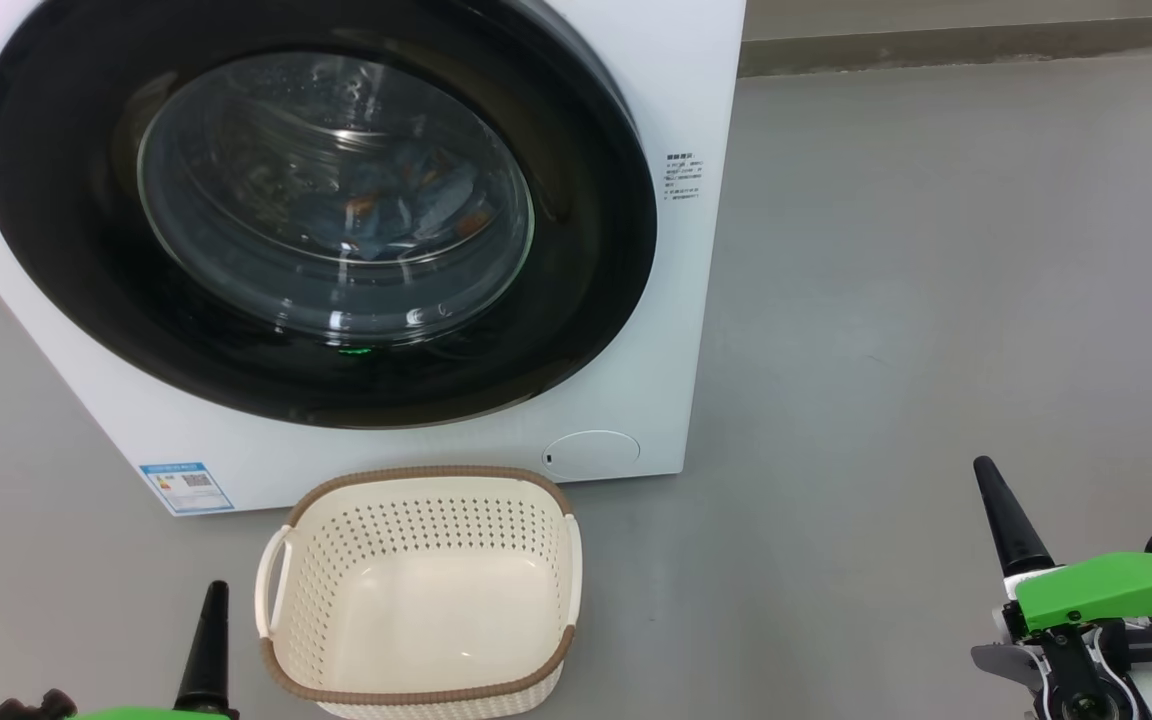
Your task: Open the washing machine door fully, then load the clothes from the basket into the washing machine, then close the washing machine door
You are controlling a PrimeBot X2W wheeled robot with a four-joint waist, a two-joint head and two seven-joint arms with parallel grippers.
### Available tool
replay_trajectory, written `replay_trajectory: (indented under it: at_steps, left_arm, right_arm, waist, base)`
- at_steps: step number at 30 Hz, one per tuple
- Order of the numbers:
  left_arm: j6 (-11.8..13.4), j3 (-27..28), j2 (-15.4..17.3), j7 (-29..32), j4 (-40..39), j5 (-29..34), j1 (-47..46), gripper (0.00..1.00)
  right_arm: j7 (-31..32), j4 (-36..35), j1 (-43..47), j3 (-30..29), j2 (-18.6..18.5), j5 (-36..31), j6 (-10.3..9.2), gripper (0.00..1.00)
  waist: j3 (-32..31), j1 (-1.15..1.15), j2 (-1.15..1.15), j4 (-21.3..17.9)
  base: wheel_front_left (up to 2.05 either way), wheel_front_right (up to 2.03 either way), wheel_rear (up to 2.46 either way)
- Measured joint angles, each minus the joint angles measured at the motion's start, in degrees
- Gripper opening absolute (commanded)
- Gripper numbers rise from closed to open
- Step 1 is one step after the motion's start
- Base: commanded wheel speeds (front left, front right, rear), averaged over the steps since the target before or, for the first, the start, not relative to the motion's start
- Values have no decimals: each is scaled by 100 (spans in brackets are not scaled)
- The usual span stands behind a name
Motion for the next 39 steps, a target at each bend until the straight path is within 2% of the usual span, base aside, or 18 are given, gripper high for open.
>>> replay_trajectory:
  at_steps: [39]
  left_arm:
    - [-54,376,-190,554,-49,-1857,-115,0]
  right_arm:
    - [625,-258,118,-684,311,1817,-1,0]
  waist:
    - [50,0,0,58]
  base:
    - [0,0,0]
